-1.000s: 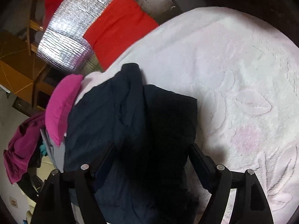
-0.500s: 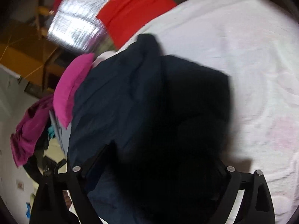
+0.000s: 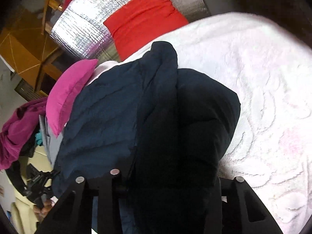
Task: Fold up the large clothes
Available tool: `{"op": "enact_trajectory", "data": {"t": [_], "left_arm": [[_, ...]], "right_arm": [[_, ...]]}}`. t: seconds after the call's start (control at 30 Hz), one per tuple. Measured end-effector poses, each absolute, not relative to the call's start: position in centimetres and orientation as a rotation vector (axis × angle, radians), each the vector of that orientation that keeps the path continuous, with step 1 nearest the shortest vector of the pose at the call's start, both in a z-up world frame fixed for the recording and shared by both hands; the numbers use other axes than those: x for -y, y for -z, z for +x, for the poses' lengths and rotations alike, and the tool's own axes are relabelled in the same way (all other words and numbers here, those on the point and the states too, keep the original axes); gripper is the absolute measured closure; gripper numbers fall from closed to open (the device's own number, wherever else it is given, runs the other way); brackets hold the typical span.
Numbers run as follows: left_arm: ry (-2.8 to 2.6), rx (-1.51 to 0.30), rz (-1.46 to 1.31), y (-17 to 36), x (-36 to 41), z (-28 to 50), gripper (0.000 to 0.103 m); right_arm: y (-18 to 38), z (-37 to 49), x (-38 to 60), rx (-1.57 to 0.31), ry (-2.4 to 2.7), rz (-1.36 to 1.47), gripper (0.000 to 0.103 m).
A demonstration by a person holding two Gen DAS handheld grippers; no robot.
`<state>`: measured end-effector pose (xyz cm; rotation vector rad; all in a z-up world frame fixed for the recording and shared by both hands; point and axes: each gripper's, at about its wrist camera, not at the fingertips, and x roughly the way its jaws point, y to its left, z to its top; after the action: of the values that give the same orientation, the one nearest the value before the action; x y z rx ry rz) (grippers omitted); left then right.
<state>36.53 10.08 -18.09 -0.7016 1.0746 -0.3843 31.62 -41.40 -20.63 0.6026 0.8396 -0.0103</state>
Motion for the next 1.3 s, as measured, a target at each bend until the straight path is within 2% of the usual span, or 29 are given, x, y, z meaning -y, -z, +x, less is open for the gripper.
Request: {"op": "enact_trajectory", "data": {"t": [0.1,0.23,0.87,0.9,0.97,1.0,1.03,1.07,1.13,1.17,1.3], "left_arm": [[0.385,-1.058,-0.707,17.5,-10.3,35.9,0.074],[0.381,-1.051,-0.705,16.6,-10.8,34.7,0.076],[0.332,-1.109,-0.707,16.8,-14.0,27.2,0.076],[0.323,-1.119,-0.697,17.1,-13.8,27.9,0.074],[0.289,-1.145,-0.656,17.7,-13.6,28.5,0.062],[0.263,-1.161,-0.648,18.2,-13.7,28.7,0.051],[0.237,-1.18,-0.649,18.7,-13.8,28.9,0.043],[0.226,-1.188,-0.653,18.9,-13.9,29.1,0.042],[0.216,-1.184,-0.663,18.8,-14.4,29.3,0.041],[0.209,-1.177,-0.663,18.5,-14.7,29.2,0.041],[0.142,-1.028,-0.639,15.3,-17.0,27.6,0.04]], "right_arm": [[19.8,30.9,41.2,-0.825,0.011,0.6,0.065],[18.8,29.5,40.9,-0.818,0.014,0.603,0.067],[19.3,20.8,40.6,-0.846,-0.036,0.687,0.067],[19.7,20.7,40.8,-0.852,-0.036,0.694,0.067],[20.8,20.7,41.2,-0.874,-0.02,0.699,0.061],[21.3,20.8,41.3,-0.887,-0.011,0.687,0.058],[21.7,21.0,41.2,-0.9,0.001,0.676,0.049],[22.1,21.1,41.2,-0.91,0.021,0.678,0.043],[22.1,20.8,41.6,-0.915,0.028,0.703,0.042],[21.9,20.7,41.7,-0.916,0.036,0.704,0.037],[20.4,18.8,42.9,-0.88,0.12,0.712,0.035]]}}
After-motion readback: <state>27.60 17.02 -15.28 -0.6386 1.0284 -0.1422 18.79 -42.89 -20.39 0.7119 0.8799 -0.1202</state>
